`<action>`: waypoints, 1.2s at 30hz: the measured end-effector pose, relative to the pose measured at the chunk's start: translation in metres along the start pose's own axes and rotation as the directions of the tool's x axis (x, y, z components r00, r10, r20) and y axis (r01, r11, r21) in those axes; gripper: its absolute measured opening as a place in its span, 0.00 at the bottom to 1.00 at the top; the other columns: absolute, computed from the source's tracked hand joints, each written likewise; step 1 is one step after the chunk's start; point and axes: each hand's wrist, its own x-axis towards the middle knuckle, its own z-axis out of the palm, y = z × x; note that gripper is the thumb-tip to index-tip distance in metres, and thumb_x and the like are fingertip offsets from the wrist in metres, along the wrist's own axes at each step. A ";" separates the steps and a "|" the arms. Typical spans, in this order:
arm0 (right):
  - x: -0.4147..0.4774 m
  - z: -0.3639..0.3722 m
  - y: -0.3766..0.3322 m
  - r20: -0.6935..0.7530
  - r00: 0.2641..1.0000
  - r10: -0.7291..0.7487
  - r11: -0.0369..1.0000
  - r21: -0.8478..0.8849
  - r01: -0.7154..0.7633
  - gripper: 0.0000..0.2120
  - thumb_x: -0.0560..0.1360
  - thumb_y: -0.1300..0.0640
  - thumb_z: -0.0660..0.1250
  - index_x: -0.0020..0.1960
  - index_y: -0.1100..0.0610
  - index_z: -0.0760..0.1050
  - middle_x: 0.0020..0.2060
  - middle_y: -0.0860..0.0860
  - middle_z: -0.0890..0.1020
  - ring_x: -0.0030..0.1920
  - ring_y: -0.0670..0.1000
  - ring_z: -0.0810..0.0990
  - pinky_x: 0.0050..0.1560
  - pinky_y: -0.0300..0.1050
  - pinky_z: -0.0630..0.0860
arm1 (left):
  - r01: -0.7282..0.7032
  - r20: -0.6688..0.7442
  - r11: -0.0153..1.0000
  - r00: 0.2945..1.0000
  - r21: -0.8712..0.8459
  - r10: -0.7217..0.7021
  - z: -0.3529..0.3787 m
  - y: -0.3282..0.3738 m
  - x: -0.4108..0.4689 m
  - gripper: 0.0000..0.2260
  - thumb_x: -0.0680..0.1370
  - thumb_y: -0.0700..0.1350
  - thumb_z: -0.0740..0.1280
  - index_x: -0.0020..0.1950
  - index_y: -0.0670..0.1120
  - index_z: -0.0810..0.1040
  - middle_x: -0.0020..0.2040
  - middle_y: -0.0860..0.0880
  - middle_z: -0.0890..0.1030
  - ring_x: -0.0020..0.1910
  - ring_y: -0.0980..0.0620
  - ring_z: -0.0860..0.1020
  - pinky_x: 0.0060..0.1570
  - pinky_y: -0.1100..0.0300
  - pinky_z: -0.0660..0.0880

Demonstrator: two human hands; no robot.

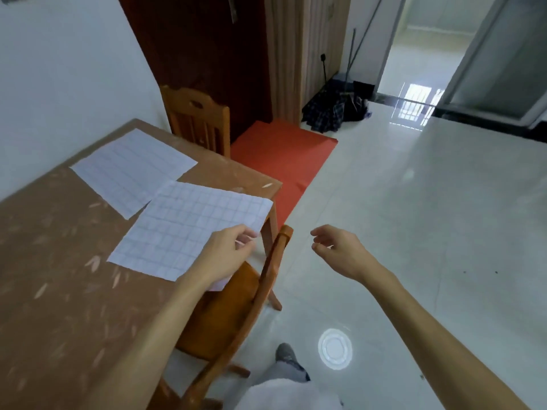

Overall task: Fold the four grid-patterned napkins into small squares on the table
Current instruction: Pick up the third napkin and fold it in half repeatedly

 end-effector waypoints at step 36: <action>0.376 0.099 -0.017 0.856 0.414 -0.309 0.467 -0.243 0.850 0.28 0.79 0.57 0.66 0.76 0.51 0.63 0.80 0.58 0.47 0.79 0.61 0.52 0.75 0.56 0.61 | 0.796 -0.177 0.593 0.571 -0.122 -0.802 0.109 -0.081 0.175 0.29 0.84 0.49 0.60 0.82 0.49 0.53 0.83 0.45 0.51 0.82 0.43 0.51 0.79 0.48 0.53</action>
